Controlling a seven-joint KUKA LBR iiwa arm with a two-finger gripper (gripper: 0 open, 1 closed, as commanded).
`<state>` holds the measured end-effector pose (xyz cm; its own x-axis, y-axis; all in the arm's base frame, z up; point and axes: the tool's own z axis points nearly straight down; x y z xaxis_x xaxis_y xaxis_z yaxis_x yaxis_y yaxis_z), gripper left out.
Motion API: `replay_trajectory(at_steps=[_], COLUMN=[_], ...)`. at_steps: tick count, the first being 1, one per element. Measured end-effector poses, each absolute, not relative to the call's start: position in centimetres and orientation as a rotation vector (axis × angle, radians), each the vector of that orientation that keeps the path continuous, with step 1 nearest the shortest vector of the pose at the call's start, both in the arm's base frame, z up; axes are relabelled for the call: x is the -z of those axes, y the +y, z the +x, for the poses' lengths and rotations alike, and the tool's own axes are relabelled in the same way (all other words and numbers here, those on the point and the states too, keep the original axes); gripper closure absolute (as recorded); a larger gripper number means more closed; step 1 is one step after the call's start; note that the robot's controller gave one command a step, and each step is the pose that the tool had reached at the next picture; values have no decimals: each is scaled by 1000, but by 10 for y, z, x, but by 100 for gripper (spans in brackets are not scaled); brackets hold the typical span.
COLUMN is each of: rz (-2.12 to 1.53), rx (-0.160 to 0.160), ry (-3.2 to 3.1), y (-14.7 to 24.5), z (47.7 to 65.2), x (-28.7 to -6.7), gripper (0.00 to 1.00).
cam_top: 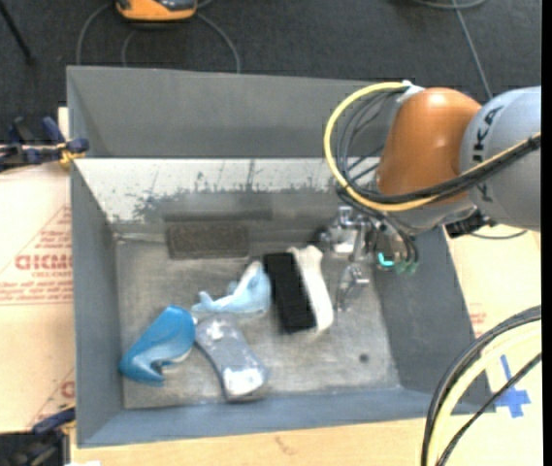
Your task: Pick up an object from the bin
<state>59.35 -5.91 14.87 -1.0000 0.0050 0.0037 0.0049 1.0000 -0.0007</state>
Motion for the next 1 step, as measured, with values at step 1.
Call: replay_trajectory(at_steps=[1], rz=[-6], rx=[-2], ry=[-3146], y=[-59], z=[596], x=[-154], gripper=[0])
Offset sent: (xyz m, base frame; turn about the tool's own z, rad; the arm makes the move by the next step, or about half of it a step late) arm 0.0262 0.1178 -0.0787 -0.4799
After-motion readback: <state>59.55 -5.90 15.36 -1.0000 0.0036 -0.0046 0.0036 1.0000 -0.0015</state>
